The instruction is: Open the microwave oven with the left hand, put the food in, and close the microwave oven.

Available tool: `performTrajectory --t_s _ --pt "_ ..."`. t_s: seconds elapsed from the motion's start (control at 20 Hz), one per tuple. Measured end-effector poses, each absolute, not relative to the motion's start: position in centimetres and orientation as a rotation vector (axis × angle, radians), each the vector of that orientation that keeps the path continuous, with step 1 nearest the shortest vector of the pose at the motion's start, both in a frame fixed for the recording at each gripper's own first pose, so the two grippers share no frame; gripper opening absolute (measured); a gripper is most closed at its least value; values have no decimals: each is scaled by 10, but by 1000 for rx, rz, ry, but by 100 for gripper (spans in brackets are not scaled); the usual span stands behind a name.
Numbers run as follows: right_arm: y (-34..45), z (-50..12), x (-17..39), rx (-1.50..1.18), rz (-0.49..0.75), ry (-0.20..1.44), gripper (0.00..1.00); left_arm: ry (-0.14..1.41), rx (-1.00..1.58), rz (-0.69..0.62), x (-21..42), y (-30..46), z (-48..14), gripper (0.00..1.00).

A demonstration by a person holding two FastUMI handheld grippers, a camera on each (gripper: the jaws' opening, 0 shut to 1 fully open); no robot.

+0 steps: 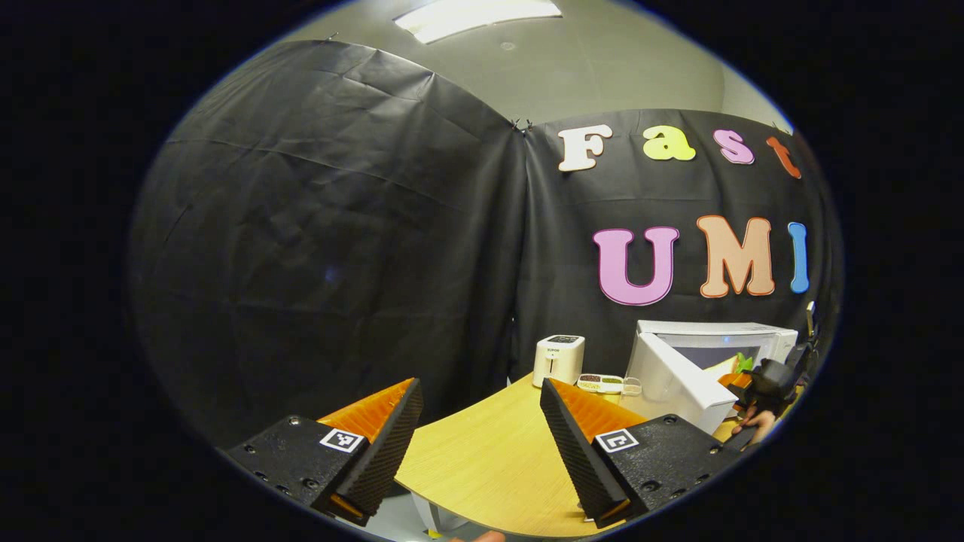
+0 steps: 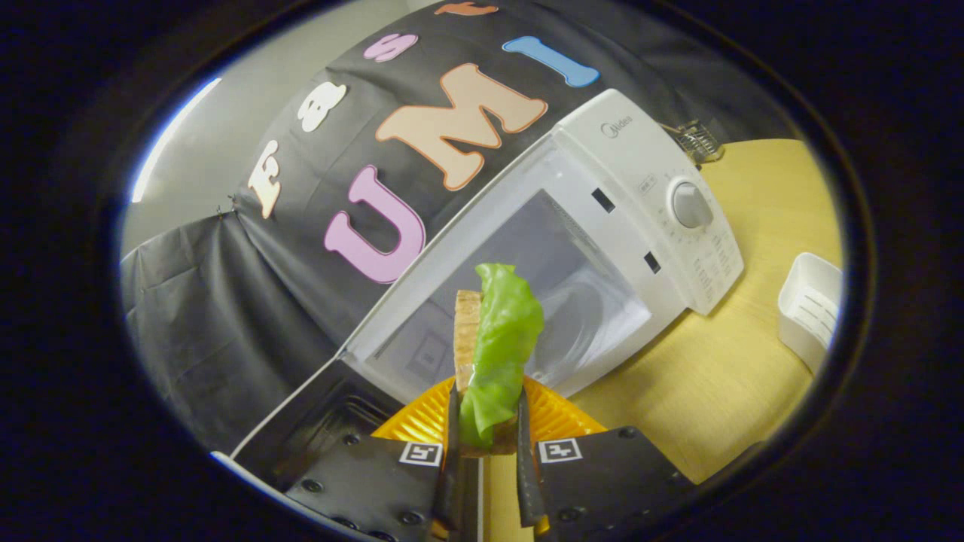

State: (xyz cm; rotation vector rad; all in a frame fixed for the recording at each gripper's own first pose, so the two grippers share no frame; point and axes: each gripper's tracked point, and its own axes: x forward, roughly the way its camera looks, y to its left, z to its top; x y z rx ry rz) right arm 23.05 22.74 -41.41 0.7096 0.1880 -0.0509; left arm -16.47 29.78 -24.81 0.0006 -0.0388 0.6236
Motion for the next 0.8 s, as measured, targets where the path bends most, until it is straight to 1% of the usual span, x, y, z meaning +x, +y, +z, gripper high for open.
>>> performTrajectory --t_s 0.2,0.25,0.3,0.35,0.45,0.5,0.55,0.6,0.7,0.75,0.8 --pt "228 -416 259 697 -56 165 32 -36 1 610 -164 294 -248 96" --pt "227 -416 265 701 -62 156 32 -35 -1 608 -162 294 -249 93" --pt "229 -417 271 711 -64 156 31 -31 -3 602 -161 294 -250 96" --pt "230 -416 277 727 -62 153 24 -25 -3 595 -160 293 -252 96" --pt "237 -417 292 720 -52 157 24 -23 1 596 -159 295 -252 96" --pt "239 -421 297 706 -50 165 31 -23 -1 600 -160 297 -252 93" --pt "240 -426 302 692 -49 176 31 -23 0 603 -160 298 -253 93" --pt "242 -431 307 680 -53 189 24 -21 1 603 -160 298 -252 96" --pt "240 -434 312 667 -50 189 24 -21 -2 605 -160 298 -253 96" --pt "237 -434 318 653 -57 189 31 -20 -5 602 -159 297 -254 96" --pt "232 -438 321 632 -67 195 31 -19 -8 596 -157 295 -254 93"
